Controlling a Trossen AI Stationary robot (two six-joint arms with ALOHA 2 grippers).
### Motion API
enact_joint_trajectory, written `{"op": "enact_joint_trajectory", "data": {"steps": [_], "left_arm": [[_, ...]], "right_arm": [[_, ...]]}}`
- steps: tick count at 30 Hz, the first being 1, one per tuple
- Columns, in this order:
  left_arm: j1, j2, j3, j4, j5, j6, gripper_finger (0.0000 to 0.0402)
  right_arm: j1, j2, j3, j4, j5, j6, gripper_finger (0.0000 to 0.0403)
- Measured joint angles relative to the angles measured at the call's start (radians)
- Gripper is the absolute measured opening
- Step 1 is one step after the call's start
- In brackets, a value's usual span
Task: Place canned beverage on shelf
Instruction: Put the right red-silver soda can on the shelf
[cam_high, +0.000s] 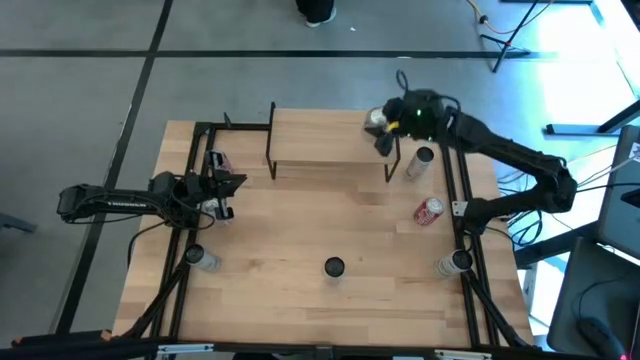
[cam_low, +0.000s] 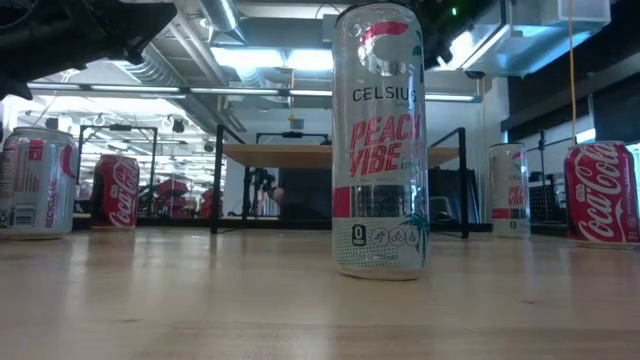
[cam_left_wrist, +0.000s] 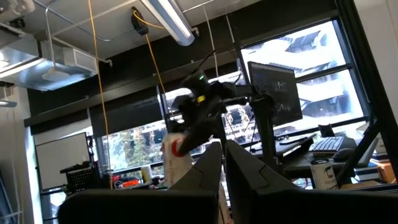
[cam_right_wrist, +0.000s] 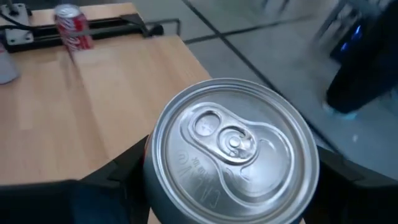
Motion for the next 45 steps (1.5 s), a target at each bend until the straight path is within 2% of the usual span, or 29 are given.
{"op": "enact_joint_trajectory", "data": {"steps": [2, 6, 12, 19, 35, 45], "left_arm": [[0.0, 0.0, 0.0, 0.0, 0.0, -0.003, 0.0005], [0.0, 0.0, 0.0, 0.0, 0.0, -0.005, 0.0005], [0.0, 0.0, 0.0, 0.004, 0.0, -0.005, 0.0005], [0.0, 0.0, 0.0, 0.004, -0.008, -0.005, 0.0005], [0.0, 0.0, 0.0, 0.004, -0.008, -0.005, 0.0005], [0.0, 0.0, 0.0, 0.004, -0.008, -0.004, 0.0005]], "right_arm": [[-0.072, 0.001, -0.027, 0.014, -0.068, 0.006, 0.0275], [-0.173, 0.001, -0.084, 0.09, -0.135, 0.031, 0.0275], [-0.256, 0.001, -0.125, 0.11, -0.166, 0.052, 0.0275], [-0.261, 0.001, -0.149, 0.149, -0.105, 0.059, 0.0275], [-0.26, 0.063, -0.148, 0.167, -0.093, 0.088, 0.0275], [-0.26, 0.065, -0.148, 0.176, -0.095, 0.079, 0.0318]]}}
